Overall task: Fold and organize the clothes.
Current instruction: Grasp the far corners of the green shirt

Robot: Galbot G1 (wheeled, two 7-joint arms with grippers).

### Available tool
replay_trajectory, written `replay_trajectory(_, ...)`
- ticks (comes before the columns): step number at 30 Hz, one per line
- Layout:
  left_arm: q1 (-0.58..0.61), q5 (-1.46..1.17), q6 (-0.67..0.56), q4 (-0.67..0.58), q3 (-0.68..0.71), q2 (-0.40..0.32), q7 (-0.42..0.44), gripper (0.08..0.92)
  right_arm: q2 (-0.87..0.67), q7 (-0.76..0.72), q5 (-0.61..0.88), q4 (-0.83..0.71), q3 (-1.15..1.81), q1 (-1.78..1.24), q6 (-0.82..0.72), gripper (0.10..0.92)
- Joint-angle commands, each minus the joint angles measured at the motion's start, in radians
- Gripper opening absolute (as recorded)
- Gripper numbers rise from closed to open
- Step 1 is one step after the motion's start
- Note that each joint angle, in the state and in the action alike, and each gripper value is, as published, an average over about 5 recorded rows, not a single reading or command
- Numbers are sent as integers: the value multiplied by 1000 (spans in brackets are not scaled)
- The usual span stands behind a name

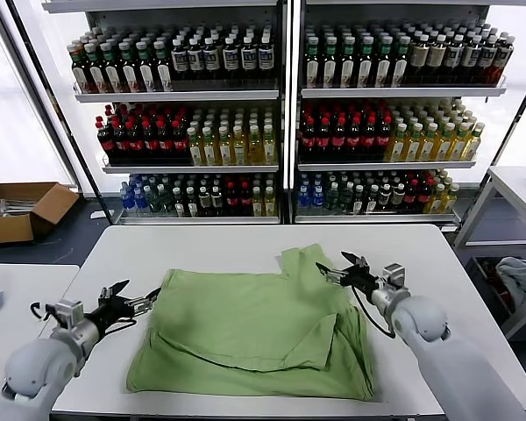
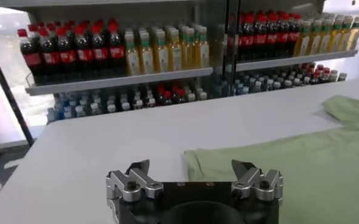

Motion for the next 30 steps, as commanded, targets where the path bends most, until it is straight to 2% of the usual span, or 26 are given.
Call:
replay_trajectory(1, -333, -10, -24, 324, 259, 10, 7, 823, 94, -18, -12, -275, -130, 210, -15, 823)
replay_trajectory(16, -403, 3, -16, 407, 338, -38, 1, 823, 100, 13, -29, -297, -146, 199, -65, 803)
replay_trajectory(22, -405, 1, 13, 411, 373, -45, -11, 798, 92, 13, -26, -273, -151, 188, -75, 646)
replay_trajectory(30, -382, 5, 22, 390, 379, -57, -21, 582, 82, 13, -14, -233, -147, 174, -74, 412)
